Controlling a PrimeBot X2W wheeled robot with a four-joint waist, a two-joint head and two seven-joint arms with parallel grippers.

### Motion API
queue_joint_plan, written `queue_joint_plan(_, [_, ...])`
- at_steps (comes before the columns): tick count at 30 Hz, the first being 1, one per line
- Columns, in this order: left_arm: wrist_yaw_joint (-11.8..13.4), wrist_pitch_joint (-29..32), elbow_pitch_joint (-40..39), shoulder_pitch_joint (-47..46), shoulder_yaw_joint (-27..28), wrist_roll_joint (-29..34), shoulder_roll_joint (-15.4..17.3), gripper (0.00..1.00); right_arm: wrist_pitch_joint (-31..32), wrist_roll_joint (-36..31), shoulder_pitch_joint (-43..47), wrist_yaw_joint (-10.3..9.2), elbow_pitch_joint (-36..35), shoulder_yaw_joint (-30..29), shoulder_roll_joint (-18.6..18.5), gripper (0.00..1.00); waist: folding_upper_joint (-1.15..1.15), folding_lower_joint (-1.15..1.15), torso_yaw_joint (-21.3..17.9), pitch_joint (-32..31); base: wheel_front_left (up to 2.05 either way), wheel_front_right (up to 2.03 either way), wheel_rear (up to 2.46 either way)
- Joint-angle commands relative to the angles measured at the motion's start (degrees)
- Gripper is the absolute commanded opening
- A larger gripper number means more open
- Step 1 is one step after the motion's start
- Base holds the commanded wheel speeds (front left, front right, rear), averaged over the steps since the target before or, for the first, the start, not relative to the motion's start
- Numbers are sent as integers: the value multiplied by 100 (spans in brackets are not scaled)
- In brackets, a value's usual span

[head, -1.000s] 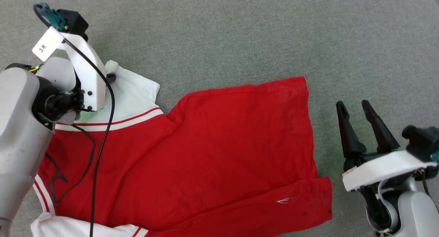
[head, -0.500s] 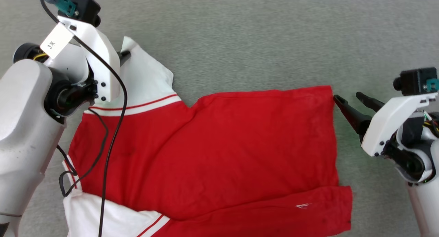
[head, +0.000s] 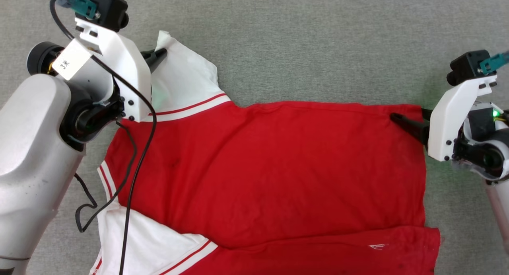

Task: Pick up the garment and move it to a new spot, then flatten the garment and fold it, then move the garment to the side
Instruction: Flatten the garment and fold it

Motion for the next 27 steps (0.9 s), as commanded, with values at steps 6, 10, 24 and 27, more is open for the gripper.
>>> queue_joint_plan(6, [49,-226,30,181,80,-3,50,0,250,117,167,7,319,290,107,0,0,1,64,-88,0,0,0])
queue_joint_plan(10, [91,-493,84,341,121,34,52,0,39,52,31,6,73,94,-51,0,0,1,106,-309,0,0,0])
queue_joint_plan(24, [422,-1477,-257,2042,667,-525,331,0,-556,-626,1078,-1,-898,-917,46,0,0,1,274,-1410,0,0,0])
queue_joint_plan(27, [570,-1731,-486,2692,790,-672,408,0,-631,-665,1614,-1,-1143,-1057,163,0,0,1,330,-1617,0,0,0])
